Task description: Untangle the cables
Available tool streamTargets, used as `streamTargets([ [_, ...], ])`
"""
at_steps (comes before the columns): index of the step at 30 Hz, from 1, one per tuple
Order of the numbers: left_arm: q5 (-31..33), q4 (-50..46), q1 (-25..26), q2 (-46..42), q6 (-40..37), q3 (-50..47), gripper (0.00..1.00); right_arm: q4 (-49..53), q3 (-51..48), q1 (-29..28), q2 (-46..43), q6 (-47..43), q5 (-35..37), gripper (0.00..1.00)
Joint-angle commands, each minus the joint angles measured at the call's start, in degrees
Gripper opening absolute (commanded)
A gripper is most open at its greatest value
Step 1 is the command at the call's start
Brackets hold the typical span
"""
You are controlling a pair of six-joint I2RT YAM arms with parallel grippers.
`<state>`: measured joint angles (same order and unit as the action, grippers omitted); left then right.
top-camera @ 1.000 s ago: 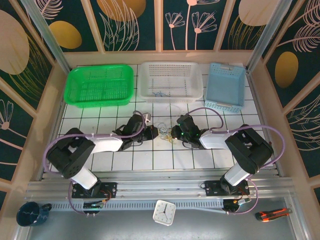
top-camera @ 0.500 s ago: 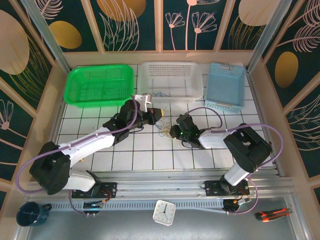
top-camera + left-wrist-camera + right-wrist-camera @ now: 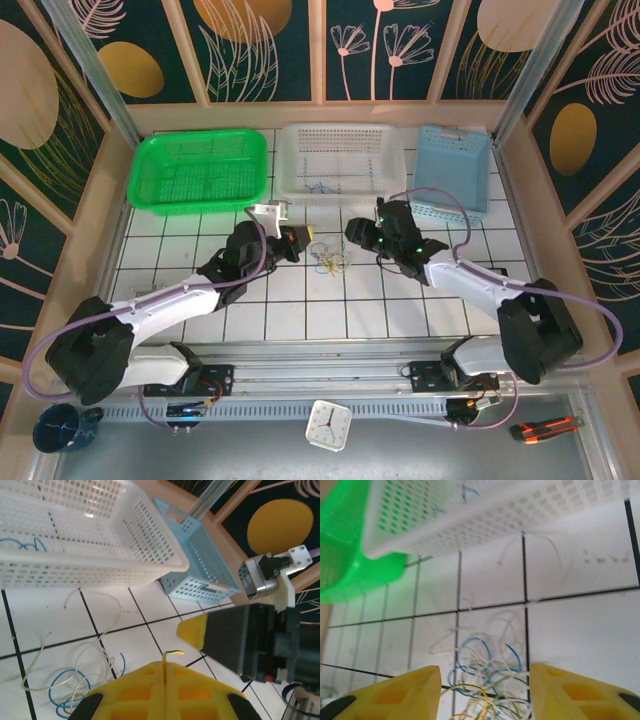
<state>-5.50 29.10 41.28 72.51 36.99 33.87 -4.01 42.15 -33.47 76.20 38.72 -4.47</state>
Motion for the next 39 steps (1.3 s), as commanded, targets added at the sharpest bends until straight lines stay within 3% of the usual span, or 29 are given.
streamTargets([
  [1, 1.5, 8.1, 0.2, -2.3, -2.6, -1.6, 0.0, 1.5, 2.8, 0.7, -2.4, 1.1, -4.7, 0.53],
  [10, 1.3, 15.0, 0.1, -4.6, -3.9, -4.6, 0.0, -14.3, 3.5, -0.7, -3.6, 15.1, -15.2, 0.62],
  [16, 0.3, 16.6, 0.2, -3.6, -3.9, -4.4, 0.0, -21.8, 4.8, -3.4, -0.9, 21.6, -16.9, 0.62],
  [26, -0.4, 18.1, 0.1, -2.5, -3.7, -3.9, 0.0, -25.7, 6.4, -6.6, 3.3, 24.4, -15.1, 0.6],
  [30, -0.6, 18.4, 0.2, -2.1, -3.7, -4.1, 0.0, -27.3, 6.4, -6.5, 4.3, 25.3, -15.0, 0.47],
  [32, -0.6, 18.5, 0.1, -1.7, -3.5, -4.1, 0.0, -28.0, 6.5, -6.5, 4.6, 25.6, -15.2, 0.32],
  [34, -0.9, 18.9, 0.1, -1.1, -3.4, -4.2, 0.0, -28.3, 6.9, -6.4, 4.9, 25.5, -15.6, 0.07],
  [35, -1.0, 19.1, 0.2, -0.8, -3.3, -4.3, 0.0, -28.3, 7.0, -6.3, 4.9, 25.3, -15.9, 0.0],
  [38, -1.1, 19.6, 0.2, -0.3, -3.6, -4.7, 0.03, -27.9, 7.4, -5.8, 4.2, 24.6, -16.1, 0.0],
  [39, -1.1, 19.7, 0.2, -0.3, -3.9, -4.8, 0.18, -27.3, 7.7, -5.6, 3.7, 24.0, -16.1, 0.0],
])
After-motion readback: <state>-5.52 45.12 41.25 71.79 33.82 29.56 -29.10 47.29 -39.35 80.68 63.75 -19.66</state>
